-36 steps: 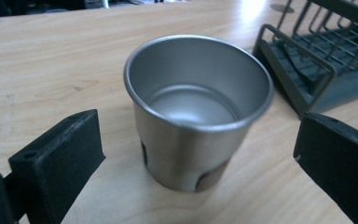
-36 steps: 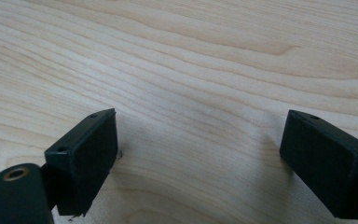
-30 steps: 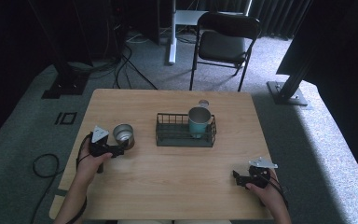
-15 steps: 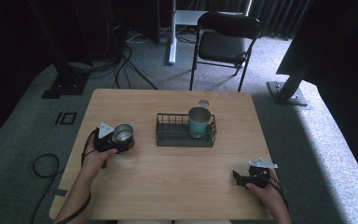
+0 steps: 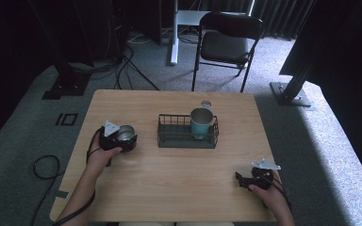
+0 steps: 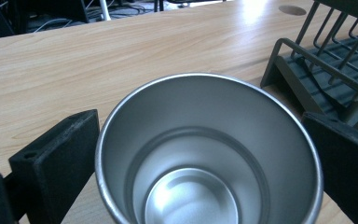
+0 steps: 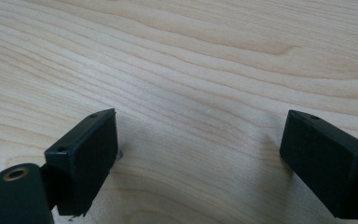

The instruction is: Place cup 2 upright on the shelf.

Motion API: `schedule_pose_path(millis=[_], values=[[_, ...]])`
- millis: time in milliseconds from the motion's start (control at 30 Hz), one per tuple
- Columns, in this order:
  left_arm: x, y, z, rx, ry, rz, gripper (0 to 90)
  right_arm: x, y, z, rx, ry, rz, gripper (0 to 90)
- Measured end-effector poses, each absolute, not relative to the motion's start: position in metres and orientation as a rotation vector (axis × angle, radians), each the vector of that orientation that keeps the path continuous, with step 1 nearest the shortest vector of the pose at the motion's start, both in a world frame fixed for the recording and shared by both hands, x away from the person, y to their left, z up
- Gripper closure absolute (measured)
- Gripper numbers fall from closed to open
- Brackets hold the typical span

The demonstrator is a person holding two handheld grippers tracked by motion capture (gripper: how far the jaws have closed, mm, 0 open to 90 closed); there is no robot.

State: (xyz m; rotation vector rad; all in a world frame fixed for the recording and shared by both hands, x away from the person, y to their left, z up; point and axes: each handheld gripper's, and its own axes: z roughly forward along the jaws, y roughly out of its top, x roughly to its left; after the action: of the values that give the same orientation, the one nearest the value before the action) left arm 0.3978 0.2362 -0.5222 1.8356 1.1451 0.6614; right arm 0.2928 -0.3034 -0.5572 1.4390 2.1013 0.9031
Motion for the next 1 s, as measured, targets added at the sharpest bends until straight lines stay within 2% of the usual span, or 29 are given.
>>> schedule_pose_path(millis=[167,267,333,1000], values=[[0.398,0.232,-0.522,1.846,1.140,0.693,2.7,0.293,-0.303,-0.557,1.439,2.101,0.903,11.0],[0.398,0.231,-0.524,1.839,1.150,0.689,7.1,0.293,-0.303,-0.557,1.439,2.101,0.903,11.0],[0.398,0.231,-0.524,1.825,1.159,0.701,13.4,0.293,-0.303,-0.557,1.439,2.101,0.903,11.0],[0.394,0.234,-0.497,1.787,1.140,0.651,13.9,0.293,-0.303,-0.557,1.439,2.102,0.902,11.0]])
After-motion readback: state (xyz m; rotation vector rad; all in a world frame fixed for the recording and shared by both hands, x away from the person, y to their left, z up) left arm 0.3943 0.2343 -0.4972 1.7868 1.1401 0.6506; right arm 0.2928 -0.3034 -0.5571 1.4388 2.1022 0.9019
